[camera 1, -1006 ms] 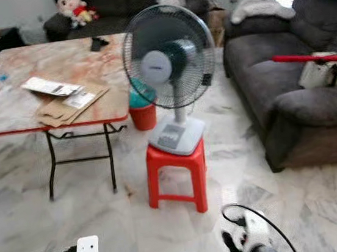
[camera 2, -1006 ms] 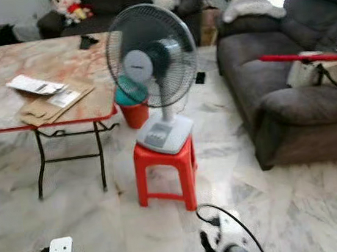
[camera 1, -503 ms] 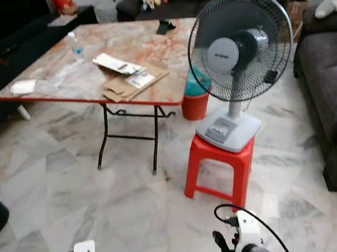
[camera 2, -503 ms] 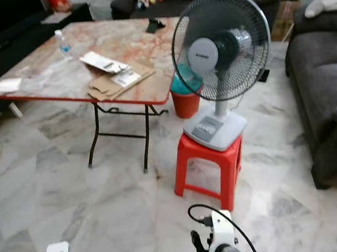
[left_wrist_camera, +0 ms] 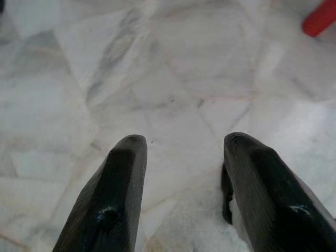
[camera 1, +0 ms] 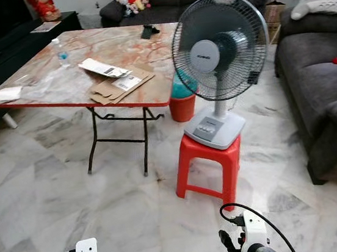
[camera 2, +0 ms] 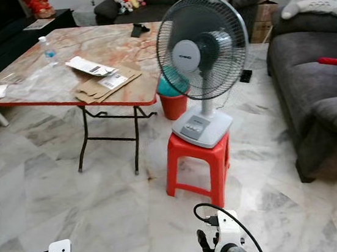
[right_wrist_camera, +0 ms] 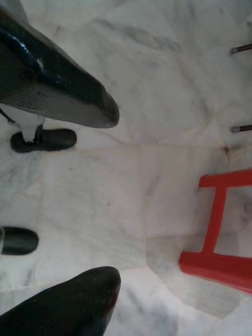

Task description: Picking trash to rubbish bin

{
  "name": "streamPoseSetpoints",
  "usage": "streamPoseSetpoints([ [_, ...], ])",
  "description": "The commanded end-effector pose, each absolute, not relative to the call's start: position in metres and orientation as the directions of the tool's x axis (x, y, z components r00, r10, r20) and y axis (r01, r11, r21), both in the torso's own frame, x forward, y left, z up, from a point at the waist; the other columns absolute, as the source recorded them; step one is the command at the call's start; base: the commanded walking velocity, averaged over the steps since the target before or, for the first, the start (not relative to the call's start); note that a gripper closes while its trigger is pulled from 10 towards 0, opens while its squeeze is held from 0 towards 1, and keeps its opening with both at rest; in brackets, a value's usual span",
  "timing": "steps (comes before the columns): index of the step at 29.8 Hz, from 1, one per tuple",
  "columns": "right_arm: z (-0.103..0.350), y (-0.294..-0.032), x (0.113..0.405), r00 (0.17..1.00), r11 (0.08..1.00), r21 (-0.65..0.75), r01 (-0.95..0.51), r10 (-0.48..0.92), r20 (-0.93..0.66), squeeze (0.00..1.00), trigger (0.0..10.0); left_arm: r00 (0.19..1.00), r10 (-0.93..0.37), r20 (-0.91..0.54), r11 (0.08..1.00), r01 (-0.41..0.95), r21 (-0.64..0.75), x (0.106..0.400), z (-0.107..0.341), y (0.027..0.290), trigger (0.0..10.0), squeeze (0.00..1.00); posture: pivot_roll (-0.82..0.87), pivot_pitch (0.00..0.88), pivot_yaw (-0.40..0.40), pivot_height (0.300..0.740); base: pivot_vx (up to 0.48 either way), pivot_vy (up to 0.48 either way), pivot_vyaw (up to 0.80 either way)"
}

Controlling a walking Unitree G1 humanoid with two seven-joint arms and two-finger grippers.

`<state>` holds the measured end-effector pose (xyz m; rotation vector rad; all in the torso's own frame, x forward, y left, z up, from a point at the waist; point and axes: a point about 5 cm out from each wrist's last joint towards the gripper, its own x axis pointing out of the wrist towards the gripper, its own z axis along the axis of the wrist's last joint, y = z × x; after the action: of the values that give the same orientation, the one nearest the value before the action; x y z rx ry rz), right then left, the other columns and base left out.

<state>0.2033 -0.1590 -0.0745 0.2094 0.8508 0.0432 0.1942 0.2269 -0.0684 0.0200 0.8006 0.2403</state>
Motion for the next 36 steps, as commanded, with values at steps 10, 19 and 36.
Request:
streamPoseSetpoints([
  [10, -0.073, -0.154, 0.206, 0.665, 0.977, 0.21, 0.042, 0.13, -0.735, 0.0, 10.0, 0.657, 0.238, -0.716, 0.967, -0.225, 0.116, 0.19, -0.07, 0.231, 10.0, 0.0, 0.01, 0.0, 0.022, 0.74, 0.0, 0.431, 0.0],
  [19, -0.069, -0.151, 0.213, 0.687, 0.974, 0.223, 0.033, 0.139, -0.714, 0.0, 10.0, 0.671, 0.234, -0.704, 0.969, -0.222, 0.11, 0.193, -0.068, 0.229, 10.0, 0.0, 0.01, 0.0, 0.021, 0.74, 0.0, 0.429, 0.0],
  [36, -0.052, -0.139, 0.238, 0.754, 0.967, 0.255, -0.027, 0.187, -0.63, 0.0, 10.0, 0.754, 0.219, -0.619, 0.974, -0.206, 0.093, 0.22, -0.051, 0.228, 10.0, 0.0, 0.01, 0.0, 0.029, 0.74, 0.0, 0.273, 0.0],
])
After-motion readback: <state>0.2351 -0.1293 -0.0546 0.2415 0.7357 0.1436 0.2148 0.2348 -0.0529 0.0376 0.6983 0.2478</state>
